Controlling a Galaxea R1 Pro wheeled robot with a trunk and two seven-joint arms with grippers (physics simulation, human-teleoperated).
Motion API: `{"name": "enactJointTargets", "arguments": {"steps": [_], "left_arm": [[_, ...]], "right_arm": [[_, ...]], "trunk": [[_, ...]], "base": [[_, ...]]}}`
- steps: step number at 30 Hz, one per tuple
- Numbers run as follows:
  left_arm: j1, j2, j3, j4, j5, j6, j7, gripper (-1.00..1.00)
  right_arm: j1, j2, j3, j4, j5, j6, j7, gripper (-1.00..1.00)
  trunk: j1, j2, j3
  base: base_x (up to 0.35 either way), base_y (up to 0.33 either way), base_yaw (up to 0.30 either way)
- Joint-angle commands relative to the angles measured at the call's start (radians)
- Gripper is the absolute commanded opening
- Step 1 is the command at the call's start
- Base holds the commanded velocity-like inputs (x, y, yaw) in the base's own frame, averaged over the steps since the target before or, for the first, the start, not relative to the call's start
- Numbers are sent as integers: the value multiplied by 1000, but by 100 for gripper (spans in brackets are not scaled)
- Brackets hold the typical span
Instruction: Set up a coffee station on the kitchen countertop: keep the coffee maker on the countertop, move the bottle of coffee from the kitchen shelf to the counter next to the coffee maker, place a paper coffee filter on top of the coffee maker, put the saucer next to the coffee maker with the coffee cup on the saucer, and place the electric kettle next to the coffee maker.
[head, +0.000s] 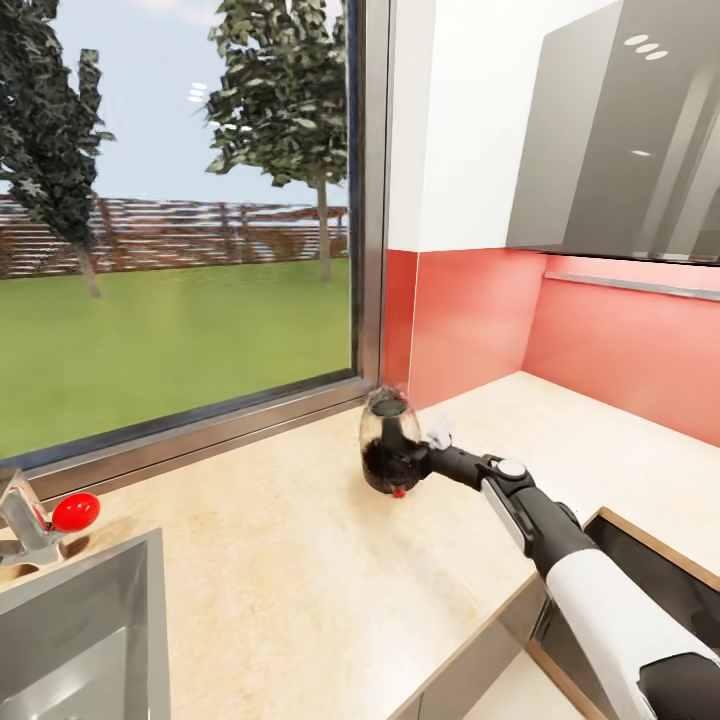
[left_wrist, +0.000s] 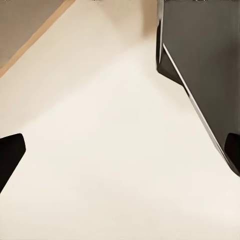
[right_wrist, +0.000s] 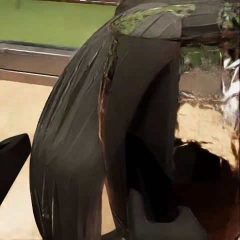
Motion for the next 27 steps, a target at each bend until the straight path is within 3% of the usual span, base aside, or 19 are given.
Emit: {"name": "enactJointTargets", "arguments": {"steps": [1,6,16,27], "left_arm": [[-1,0,8,2,-11,-8,5,100],[-1,0,7,2,-11,-7,5,100],[-1,-3,8,2,-11,2,7,100],[-1,-6,13,1,-11,2,22,100]], "right_arm": [[-1,-15,2,-5,-17,5,73,-100],[-1,-19,3,-13,-17,4,126,-100],[-1,-19,2,-14,-19,4,140,-100],[-1,-19,2,-14,-18,7,189,-100]], "trunk": [[1,-2,-2],[1,-2,-2],[1,-2,-2],[1,-2,-2]], "base": [[0,0,0],[0,0,0],[-2,-5,16],[-139,-198,250]]}}
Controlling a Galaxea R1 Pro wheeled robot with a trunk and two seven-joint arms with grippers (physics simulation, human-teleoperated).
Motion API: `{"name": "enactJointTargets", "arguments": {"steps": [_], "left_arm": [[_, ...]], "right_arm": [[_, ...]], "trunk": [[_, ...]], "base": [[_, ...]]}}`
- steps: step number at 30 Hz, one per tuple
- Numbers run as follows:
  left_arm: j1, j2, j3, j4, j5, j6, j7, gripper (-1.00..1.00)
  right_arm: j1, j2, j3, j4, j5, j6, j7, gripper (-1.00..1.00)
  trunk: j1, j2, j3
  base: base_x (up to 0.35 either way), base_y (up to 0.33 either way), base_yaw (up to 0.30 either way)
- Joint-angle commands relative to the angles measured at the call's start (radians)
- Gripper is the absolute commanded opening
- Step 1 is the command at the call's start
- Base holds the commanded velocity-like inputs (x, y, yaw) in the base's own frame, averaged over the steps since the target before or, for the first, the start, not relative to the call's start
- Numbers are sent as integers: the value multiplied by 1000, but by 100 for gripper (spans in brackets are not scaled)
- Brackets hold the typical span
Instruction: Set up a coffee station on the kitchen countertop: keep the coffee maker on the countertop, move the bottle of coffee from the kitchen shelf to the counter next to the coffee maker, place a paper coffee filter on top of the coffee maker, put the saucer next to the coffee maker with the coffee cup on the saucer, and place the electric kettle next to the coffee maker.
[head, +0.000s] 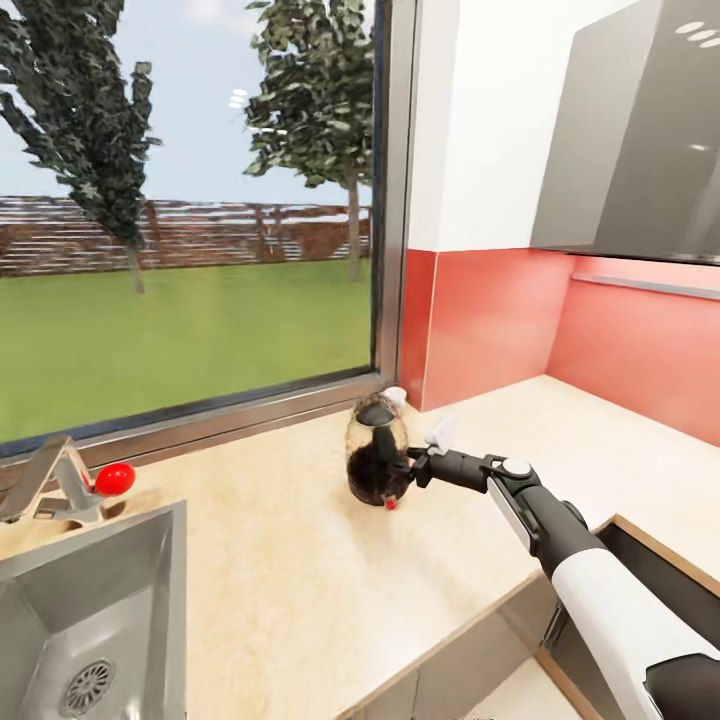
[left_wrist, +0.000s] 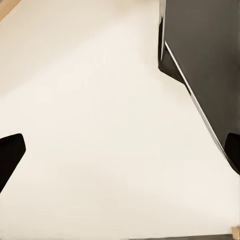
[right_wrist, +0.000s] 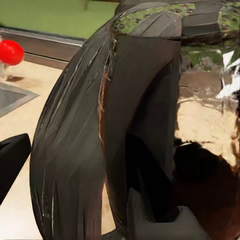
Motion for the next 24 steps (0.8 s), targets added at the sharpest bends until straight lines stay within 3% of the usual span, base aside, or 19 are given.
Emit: {"name": "enactJointTargets", "arguments": {"steps": [1,24], "left_arm": [[-1,0,8,2,-11,-5,6,100],[-1,-1,13,2,-9,-5,7,100]], "right_arm": [[-1,-1,3,-1,-15,7,0,-100],[-1,-3,3,2,-14,7,1,-100]], "trunk": [[0,-2,-2],[0,-2,-2]], "base": [[-233,-198,278],[-25,-18,279]]}}
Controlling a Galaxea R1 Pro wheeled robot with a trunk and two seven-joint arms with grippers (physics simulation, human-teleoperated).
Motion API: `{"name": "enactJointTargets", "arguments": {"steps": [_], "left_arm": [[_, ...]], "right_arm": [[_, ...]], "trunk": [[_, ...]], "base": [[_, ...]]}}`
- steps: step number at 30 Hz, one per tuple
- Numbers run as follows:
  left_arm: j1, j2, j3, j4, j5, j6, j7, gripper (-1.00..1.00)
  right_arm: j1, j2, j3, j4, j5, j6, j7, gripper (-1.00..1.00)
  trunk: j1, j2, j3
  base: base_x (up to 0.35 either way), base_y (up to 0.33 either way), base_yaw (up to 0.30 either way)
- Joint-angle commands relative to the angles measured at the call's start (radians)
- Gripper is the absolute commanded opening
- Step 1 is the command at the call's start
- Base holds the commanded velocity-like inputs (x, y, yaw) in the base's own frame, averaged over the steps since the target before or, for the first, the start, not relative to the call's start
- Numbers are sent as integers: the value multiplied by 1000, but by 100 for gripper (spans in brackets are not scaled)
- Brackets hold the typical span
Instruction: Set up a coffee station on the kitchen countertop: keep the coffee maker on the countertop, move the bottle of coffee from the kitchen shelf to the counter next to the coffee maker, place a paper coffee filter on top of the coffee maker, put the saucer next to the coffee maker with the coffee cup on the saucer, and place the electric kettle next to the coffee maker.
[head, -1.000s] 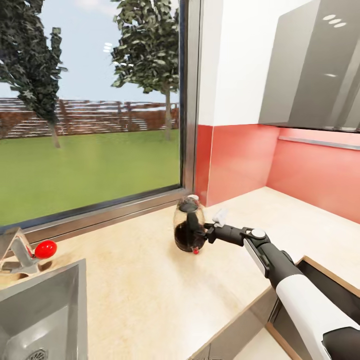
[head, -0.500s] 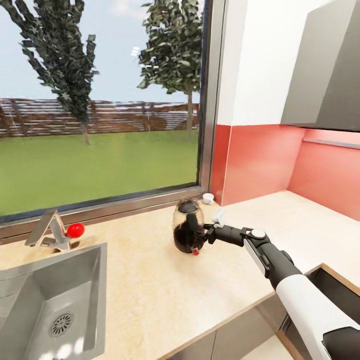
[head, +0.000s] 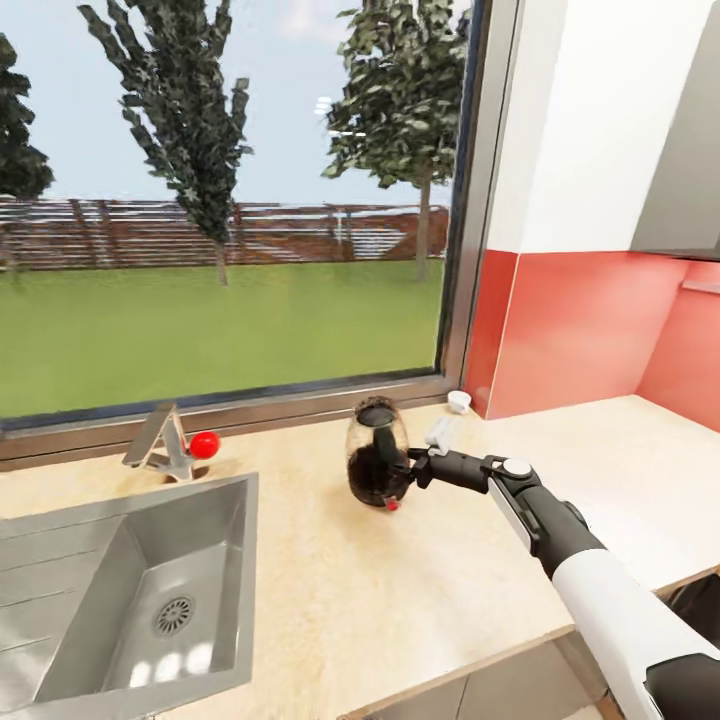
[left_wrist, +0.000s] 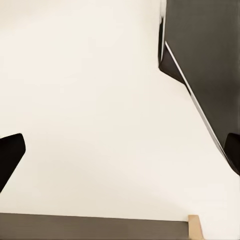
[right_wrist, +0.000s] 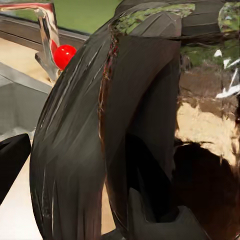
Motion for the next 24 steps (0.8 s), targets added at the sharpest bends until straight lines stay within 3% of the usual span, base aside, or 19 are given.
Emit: {"name": "enactJointTargets", "arguments": {"steps": [1,13,24], "left_arm": [[-1,0,9,2,-11,-5,5,100],[-1,0,4,2,-10,-5,5,100],[-2,0,20,1,30,-4,4,100]], "right_arm": [[-1,-1,3,-1,-15,7,0,-100],[-1,-1,3,5,-14,6,1,-100],[-1,-1,3,2,-17,6,1,-100]], "trunk": [[0,-2,-2],[0,-2,-2],[0,-2,-2]], "base": [[-110,0,279],[-299,106,279],[-206,275,27]]}}
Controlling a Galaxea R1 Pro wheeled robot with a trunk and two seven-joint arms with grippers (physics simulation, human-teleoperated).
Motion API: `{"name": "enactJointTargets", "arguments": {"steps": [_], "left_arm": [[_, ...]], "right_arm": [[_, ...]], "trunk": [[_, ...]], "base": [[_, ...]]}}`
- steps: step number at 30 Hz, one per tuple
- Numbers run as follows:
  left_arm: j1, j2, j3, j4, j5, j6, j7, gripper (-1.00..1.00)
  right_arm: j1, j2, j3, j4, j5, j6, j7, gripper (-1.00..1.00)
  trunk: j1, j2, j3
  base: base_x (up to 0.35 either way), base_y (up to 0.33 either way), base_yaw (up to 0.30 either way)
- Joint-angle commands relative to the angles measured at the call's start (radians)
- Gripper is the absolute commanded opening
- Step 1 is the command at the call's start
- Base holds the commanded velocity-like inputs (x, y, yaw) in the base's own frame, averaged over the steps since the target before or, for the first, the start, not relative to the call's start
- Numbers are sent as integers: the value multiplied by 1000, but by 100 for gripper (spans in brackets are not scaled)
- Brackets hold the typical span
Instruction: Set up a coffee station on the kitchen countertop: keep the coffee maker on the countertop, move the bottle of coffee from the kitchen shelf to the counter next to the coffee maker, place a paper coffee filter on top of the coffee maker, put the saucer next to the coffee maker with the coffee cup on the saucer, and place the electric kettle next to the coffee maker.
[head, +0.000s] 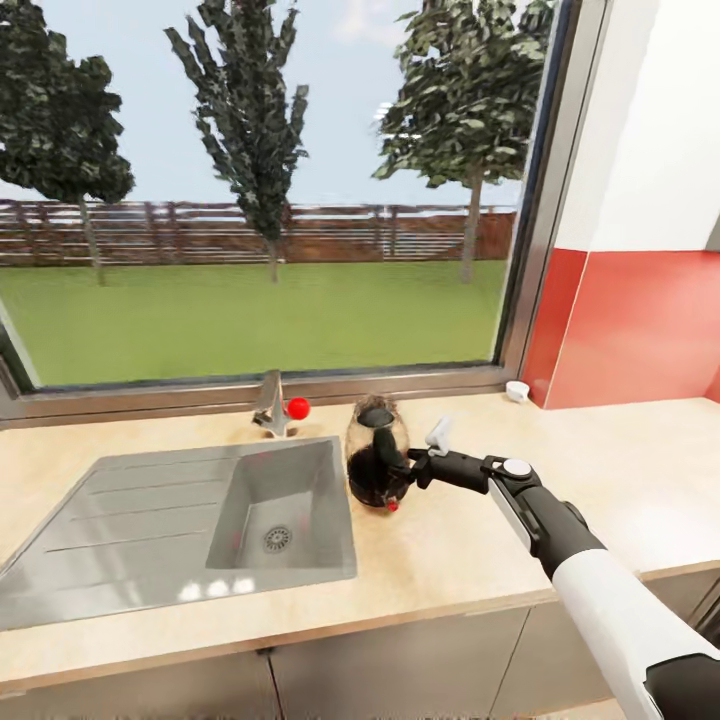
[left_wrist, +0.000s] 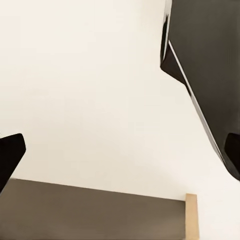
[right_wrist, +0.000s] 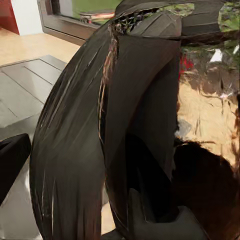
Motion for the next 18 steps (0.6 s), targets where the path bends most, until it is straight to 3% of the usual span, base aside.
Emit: {"name": "enactJointTargets", "arguments": {"steps": [1,10,18], "left_arm": [[-1,0,9,2,-10,-5,5,100],[-1,-1,9,2,-9,-5,3,100],[0,-1,9,2,-10,-5,5,100]], "right_arm": [[-1,-1,3,-1,-15,7,0,-100],[-1,-1,3,-1,-15,7,0,-100],[-1,-1,3,0,-15,6,0,-100]], "trunk": [[0,-2,-2],[0,-2,-4],[0,-2,-4]], "base": [[-191,284,0],[-188,272,200],[-33,38,278]]}}
